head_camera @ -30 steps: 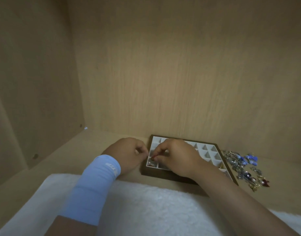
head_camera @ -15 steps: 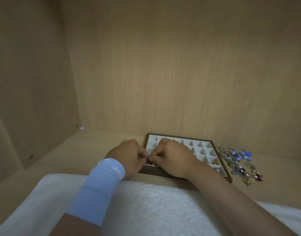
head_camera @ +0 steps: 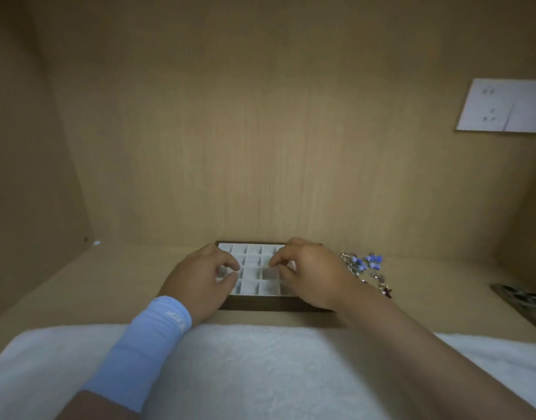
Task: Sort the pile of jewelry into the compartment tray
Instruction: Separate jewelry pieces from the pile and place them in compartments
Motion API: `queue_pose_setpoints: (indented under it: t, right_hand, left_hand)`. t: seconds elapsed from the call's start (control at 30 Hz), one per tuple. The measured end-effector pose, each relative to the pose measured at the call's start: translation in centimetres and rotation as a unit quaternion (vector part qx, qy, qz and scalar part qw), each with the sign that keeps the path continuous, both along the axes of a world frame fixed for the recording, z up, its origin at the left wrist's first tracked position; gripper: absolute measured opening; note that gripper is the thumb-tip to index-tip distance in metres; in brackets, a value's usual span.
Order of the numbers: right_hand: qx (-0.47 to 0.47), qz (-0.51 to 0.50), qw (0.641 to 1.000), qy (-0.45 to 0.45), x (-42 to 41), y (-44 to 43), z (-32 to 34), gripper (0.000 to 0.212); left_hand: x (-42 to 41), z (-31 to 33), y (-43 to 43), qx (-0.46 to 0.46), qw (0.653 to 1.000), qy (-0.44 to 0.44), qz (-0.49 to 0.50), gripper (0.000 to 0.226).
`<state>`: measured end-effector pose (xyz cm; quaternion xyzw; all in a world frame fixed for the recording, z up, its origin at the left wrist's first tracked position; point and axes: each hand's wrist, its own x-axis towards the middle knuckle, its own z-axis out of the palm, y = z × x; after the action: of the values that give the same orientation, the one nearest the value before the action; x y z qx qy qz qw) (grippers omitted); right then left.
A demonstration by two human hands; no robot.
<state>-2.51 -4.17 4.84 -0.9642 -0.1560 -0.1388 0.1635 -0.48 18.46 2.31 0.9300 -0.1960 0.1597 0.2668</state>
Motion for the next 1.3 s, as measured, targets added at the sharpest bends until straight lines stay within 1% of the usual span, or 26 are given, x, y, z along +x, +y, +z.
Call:
queue_pose_setpoints:
  t: [0.1, 0.23, 0.3, 0.37, 0.43, 0.53, 0.6, 0.7, 0.77, 0.87, 0.97, 1.07, 1.13, 1.17, 1.2, 1.23, 1.27, 1.3]
  right_hand:
    - [0.013, -0.061, 0.998, 0.004, -1.4, -4.9, 0.2, 0.022]
    - [0.046, -0.145, 0.988, 0.0, -3.1, -10.8, -0.4, 0.022]
    - [0.02, -0.18, 0.983, -0.006, -3.9, -13.1, -1.4, 0.023]
    - [-0.02, -0.197, 0.98, 0.008, -4.3, -14.8, -2.4, 0.026]
    - [-0.01, -0.199, 0.98, 0.031, -4.5, -16.3, -3.1, 0.027]
    - [0.041, -0.182, 0.982, 0.037, -4.2, -18.0, -3.6, 0.031]
    - [0.052, -0.163, 0.984, 0.048, -3.9, -18.4, -3.8, 0.036]
    - [0.06, -0.131, 0.987, 0.074, -3.3, -18.6, -4.2, 0.042]
    - [0.06, -0.118, 0.988, 0.072, -3.0, -18.5, -4.4, 0.037]
    - [0.059, -0.108, 0.99, 0.063, -2.7, -18.4, -4.4, 0.023]
    - [0.077, -0.102, 0.99, 0.063, -2.6, -18.5, -4.4, 0.018]
    - [0.146, -0.107, 0.982, 0.054, -2.8, -18.5, -4.4, 0.019]
    - [0.237, -0.103, 0.964, 0.059, -3.0, -18.1, -4.2, 0.032]
    - [0.294, -0.095, 0.949, 0.064, -3.1, -17.8, -4.2, 0.035]
    - [0.349, -0.085, 0.931, 0.069, -3.2, -17.5, -4.1, 0.032]
    - [0.395, -0.077, 0.913, 0.074, -3.2, -17.2, -4.0, 0.024]
    - [0.43, -0.073, 0.896, 0.082, -3.3, -16.8, -3.8, 0.016]
    - [0.453, -0.072, 0.884, 0.088, -3.4, -16.5, -3.6, 0.014]
  left_hand:
    - [-0.8, 0.0, -3.3, -0.037, 0.997, -0.015, -0.063, 0.011]
    - [-1.5, 0.7, -9.1, 0.001, 0.993, 0.004, -0.121, 0.016]
    - [-1.7, 1.0, -12.2, 0.022, 0.99, 0.008, -0.142, 0.018]
    - [-1.8, 1.2, -15.1, 0.04, 0.987, 0.014, -0.154, 0.02]
    - [-1.8, 1.2, -17.7, 0.053, 0.985, 0.023, -0.161, 0.021]
    - [-1.5, 0.6, -20.6, 0.085, 0.983, 0.027, -0.158, 0.02]
    - [-1.1, 0.1, -21.7, 0.115, 0.981, 0.019, -0.158, 0.019]
    - [-0.6, -0.6, -22.5, 0.136, 0.979, -0.002, -0.155, 0.025]
    - [-0.3, -1.2, -22.6, 0.122, 0.981, -0.013, -0.151, 0.028]
    - [0.3, -1.8, -22.3, 0.106, 0.983, -0.025, -0.151, 0.023]
    - [0.4, -2.0, -22.0, 0.08, 0.984, -0.02, -0.16, 0.018]
    - [0.6, -1.8, -21.8, 0.012, 0.986, 0.017, -0.167, 0.01]
    - [0.8, -1.7, -21.6, -0.045, 0.984, 0.054, -0.166, 0.016]
    - [0.8, -1.7, -21.5, -0.079, 0.98, 0.079, -0.167, 0.02]
    - [0.8, -1.6, -21.5, -0.113, 0.973, 0.107, -0.171, 0.024]
    - [0.7, -1.5, -21.4, -0.143, 0.965, 0.13, -0.177, 0.026]
    - [0.7, -1.3, -21.4, -0.169, 0.958, 0.143, -0.184, 0.028]
    - [0.8, -1.2, -21.3, -0.189, 0.952, 0.147, -0.191, 0.028]
